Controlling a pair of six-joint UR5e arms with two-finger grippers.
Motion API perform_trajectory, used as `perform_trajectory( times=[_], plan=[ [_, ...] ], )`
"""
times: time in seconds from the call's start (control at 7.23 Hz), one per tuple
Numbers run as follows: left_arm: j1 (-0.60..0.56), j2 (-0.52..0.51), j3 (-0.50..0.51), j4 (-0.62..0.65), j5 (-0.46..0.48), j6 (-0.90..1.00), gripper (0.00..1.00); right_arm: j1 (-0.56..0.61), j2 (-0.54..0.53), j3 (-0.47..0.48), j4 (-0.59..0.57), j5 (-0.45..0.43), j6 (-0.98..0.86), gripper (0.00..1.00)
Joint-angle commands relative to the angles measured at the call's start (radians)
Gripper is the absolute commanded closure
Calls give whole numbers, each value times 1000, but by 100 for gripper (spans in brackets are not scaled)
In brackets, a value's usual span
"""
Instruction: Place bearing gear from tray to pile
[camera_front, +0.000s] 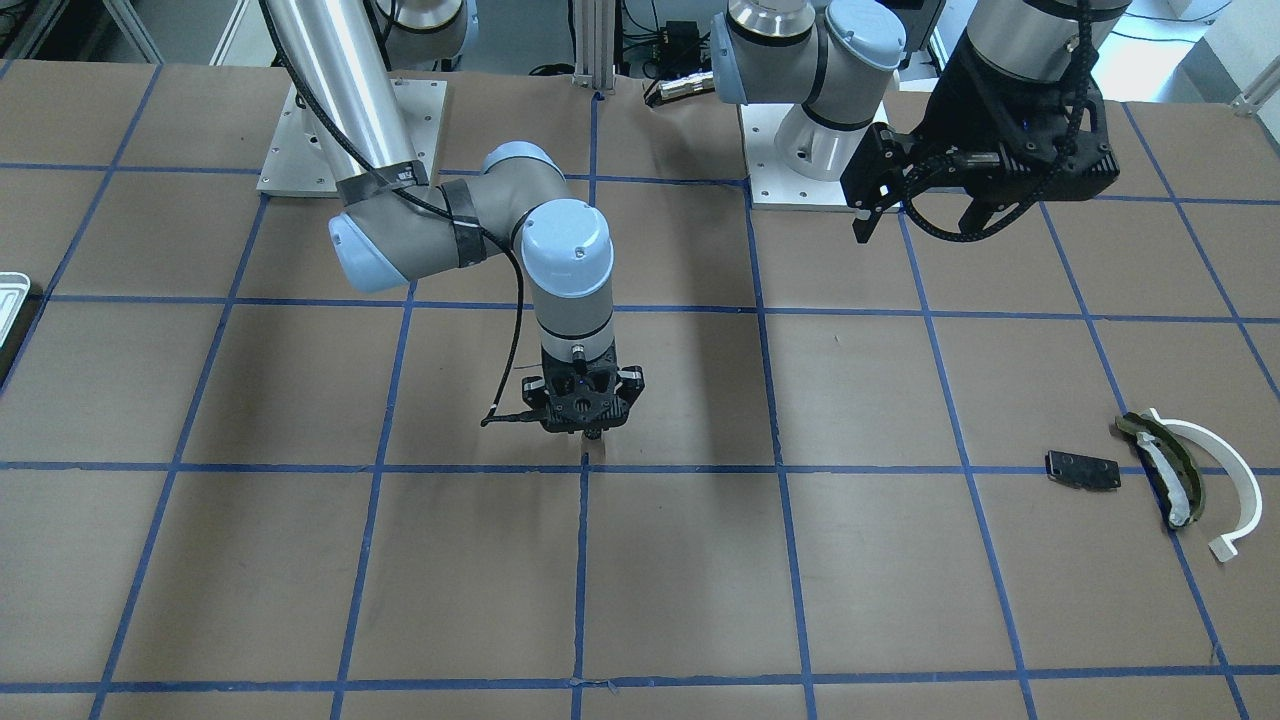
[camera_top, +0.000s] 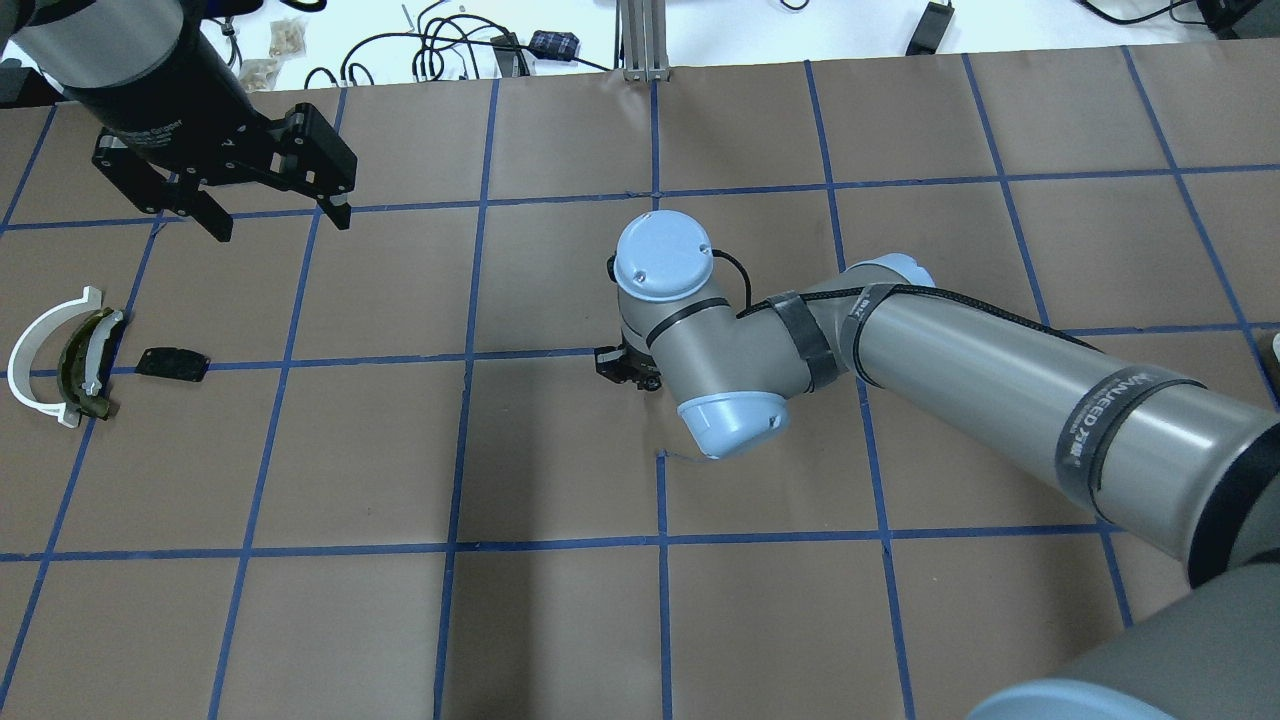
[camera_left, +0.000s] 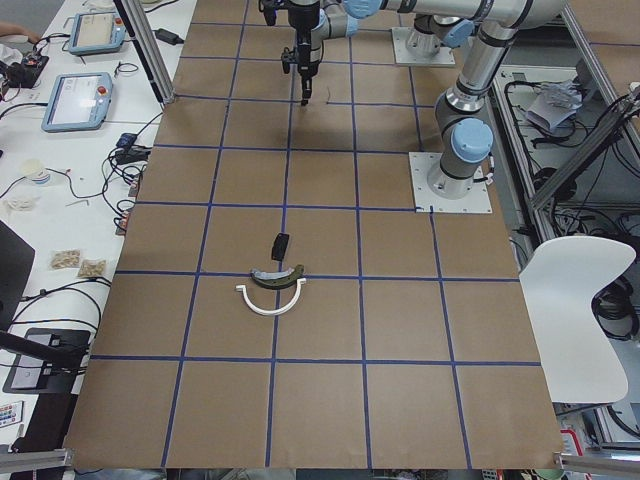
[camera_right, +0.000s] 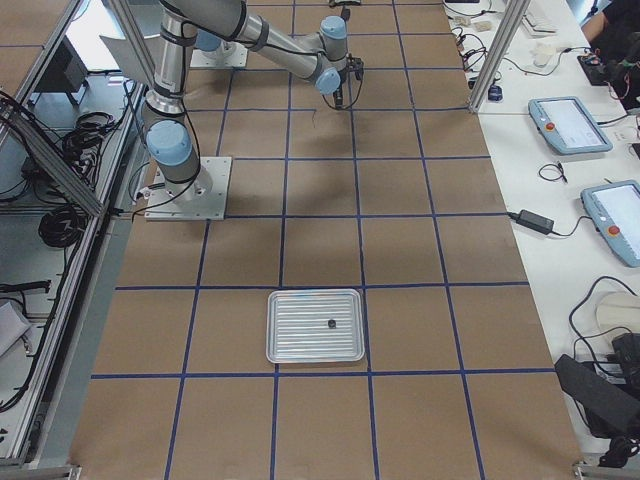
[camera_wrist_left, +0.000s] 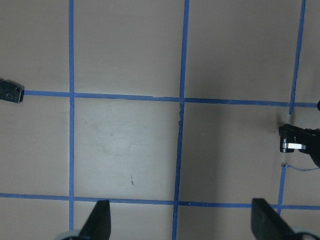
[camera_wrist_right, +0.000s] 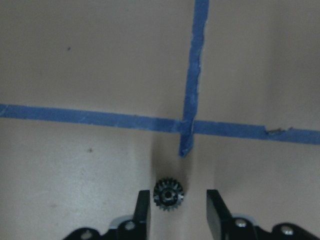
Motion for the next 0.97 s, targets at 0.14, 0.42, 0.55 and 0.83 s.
perform_trajectory(
  times=[0.14,0.42,0.55,0.83],
  plan=[
    [-37,-20,-57,7,-4,-12,0,-224,-248,-46,330,1,-259,0],
    [-200,-94,-172,282,-10,-264,0,-423,-369,-48,466,-8,-457,0],
    [-282,-167,-235,447,-10,-305,0,-515,-406,-48,483,-84,-535,0],
    [-370,-302,-266,625,-10,-458,0,-756,-410,-48,480,-94,-857,0]
  ],
)
